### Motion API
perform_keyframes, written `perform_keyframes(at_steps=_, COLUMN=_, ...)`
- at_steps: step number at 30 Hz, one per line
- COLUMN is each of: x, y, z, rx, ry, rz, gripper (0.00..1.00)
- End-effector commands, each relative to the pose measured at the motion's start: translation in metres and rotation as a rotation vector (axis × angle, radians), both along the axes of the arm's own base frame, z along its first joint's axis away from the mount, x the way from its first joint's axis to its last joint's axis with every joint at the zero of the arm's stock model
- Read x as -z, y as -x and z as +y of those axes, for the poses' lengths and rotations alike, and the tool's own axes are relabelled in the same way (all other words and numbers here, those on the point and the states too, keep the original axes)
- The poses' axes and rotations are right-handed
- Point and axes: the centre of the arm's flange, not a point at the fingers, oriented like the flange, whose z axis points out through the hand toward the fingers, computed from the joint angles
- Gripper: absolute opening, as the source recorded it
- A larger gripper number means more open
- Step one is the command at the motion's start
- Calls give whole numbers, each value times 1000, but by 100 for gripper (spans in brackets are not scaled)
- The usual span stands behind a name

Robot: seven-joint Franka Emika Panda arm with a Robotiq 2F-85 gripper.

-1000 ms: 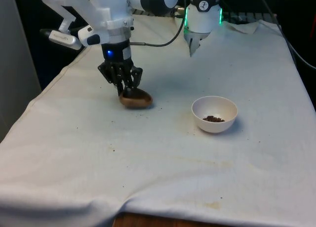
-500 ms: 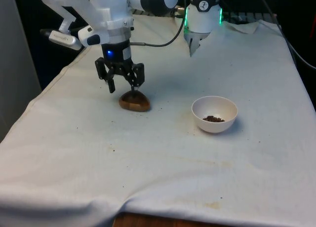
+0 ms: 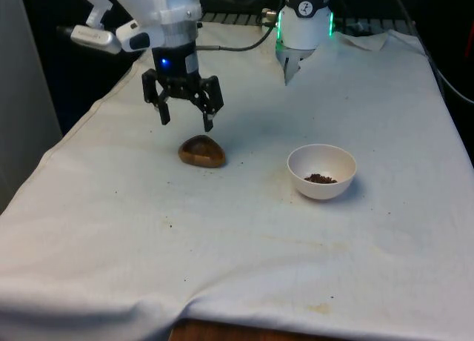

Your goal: Pour the coffee beans from the cup into the bowl.

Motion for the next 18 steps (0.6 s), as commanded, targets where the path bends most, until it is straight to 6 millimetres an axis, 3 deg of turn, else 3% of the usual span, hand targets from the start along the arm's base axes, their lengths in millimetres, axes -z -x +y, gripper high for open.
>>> perform_keyframes(at_steps=1, x=-6, y=1, z=1, rx=3, ry=11, rz=4, gripper=100)
perform_keyframes(at_steps=18, x=-59, y=-4, z=13, rx=-2, ry=24, rz=-9, gripper=100)
